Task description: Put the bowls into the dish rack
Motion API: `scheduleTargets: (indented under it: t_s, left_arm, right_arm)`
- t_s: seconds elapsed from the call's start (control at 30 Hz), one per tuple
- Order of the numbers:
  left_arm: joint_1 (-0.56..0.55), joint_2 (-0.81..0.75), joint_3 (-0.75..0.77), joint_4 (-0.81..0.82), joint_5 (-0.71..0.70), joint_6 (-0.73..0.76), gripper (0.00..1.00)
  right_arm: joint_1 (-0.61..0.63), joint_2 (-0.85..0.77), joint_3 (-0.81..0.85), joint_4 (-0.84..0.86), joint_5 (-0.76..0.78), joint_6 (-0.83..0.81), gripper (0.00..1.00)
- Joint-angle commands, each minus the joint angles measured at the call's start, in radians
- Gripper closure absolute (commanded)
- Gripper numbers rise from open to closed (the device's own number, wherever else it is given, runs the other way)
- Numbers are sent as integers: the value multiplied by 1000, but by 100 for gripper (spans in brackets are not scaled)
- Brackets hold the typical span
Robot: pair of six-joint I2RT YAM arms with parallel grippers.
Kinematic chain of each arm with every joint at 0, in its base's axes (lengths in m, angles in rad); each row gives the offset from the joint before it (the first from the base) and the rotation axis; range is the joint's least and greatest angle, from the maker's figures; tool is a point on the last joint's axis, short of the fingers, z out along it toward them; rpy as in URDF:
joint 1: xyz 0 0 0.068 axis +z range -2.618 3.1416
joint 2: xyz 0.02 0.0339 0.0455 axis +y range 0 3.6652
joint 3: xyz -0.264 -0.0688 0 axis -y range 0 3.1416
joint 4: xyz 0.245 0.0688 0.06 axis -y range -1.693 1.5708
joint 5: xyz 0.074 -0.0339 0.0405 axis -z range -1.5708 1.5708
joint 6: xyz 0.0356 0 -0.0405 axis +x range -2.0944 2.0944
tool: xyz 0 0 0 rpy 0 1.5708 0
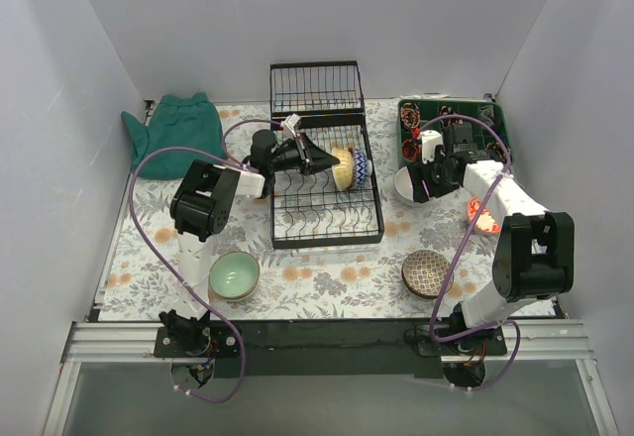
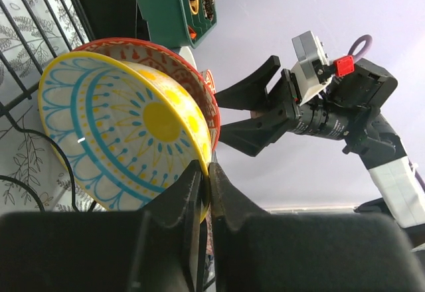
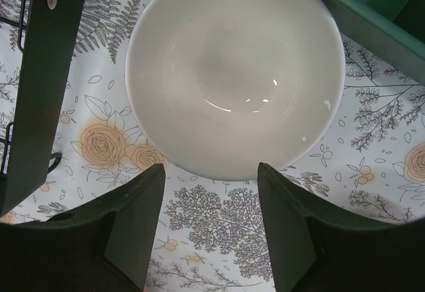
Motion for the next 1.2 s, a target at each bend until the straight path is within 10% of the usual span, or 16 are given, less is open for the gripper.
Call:
scheduleTargets:
  t_s: [0.0,0.27,0.9,1.17]
  left_arm:
    - [-13,-63,16,-115,-58,52,89]
    - [-11,-117,45,-292,-81,210,68]
    - [-21,-278,28,-531,-173,403,63]
    - [16,-487,31,-882,-239,677,61]
  right_arm:
    - [1,18,49,1,-15,-7,34]
    - [12,49,100,0,-14,-3,34]
    - [27,5,75,4,-9,-10,34]
    - [27,-26,54,9,-6,-16,34]
